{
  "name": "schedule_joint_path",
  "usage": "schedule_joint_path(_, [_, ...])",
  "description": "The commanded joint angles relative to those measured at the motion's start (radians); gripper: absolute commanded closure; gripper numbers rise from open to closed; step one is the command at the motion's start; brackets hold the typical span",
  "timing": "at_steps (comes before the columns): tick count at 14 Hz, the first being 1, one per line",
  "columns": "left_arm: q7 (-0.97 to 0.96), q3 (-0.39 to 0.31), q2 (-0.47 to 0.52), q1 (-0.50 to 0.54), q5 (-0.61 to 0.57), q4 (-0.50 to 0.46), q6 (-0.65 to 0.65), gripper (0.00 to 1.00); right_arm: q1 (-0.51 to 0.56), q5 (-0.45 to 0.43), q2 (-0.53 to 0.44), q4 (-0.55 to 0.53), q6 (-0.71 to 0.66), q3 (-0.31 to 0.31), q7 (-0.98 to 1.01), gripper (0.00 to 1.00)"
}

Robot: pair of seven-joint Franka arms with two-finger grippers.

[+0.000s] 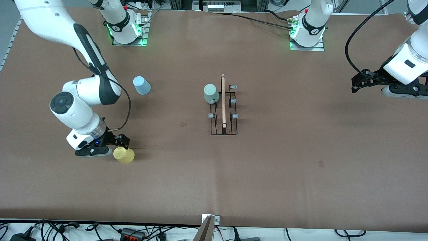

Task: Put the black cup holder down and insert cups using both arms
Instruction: 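Move the right gripper over the yellow cup, then close the right gripper on the yellow cup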

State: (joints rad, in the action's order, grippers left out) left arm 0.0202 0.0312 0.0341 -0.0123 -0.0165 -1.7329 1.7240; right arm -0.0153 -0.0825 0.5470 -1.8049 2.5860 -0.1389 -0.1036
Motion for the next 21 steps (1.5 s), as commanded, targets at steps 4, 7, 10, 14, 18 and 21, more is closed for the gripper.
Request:
schedule_joint_path(4, [-0.011, 0.012, 0.012, 0.008, -0.020, 0.001, -0.014, 0.00, 0.000, -0.013, 0.102, 0.036, 0.105, 0.016, 0.016, 0.00])
schedule_joint_path(7, [-0.011, 0.012, 0.012, 0.008, -0.020, 0.001, -0.014, 0.00, -0.005, -0.010, 0.114, 0.038, 0.105, 0.016, 0.015, 0.00])
schedule_joint_path(10, [-0.011, 0.012, 0.012, 0.008, -0.020, 0.001, -0.014, 0.00, -0.008, -0.011, 0.117, 0.036, 0.103, 0.016, 0.019, 0.63])
schedule_joint_path(14, [-0.011, 0.012, 0.012, 0.008, -0.020, 0.001, -0.014, 0.00, -0.015, -0.014, 0.102, 0.036, 0.080, 0.016, 0.022, 0.92])
schedule_joint_path(18, [-0.008, 0.012, 0.012, 0.008, -0.020, 0.001, -0.014, 0.00, -0.061, -0.005, -0.092, 0.029, -0.205, 0.012, -0.071, 0.92])
schedule_joint_path(21, [-0.006, 0.012, 0.012, 0.009, -0.020, 0.001, -0.014, 0.00, -0.168, -0.002, -0.211, 0.035, -0.358, 0.007, -0.290, 0.92])
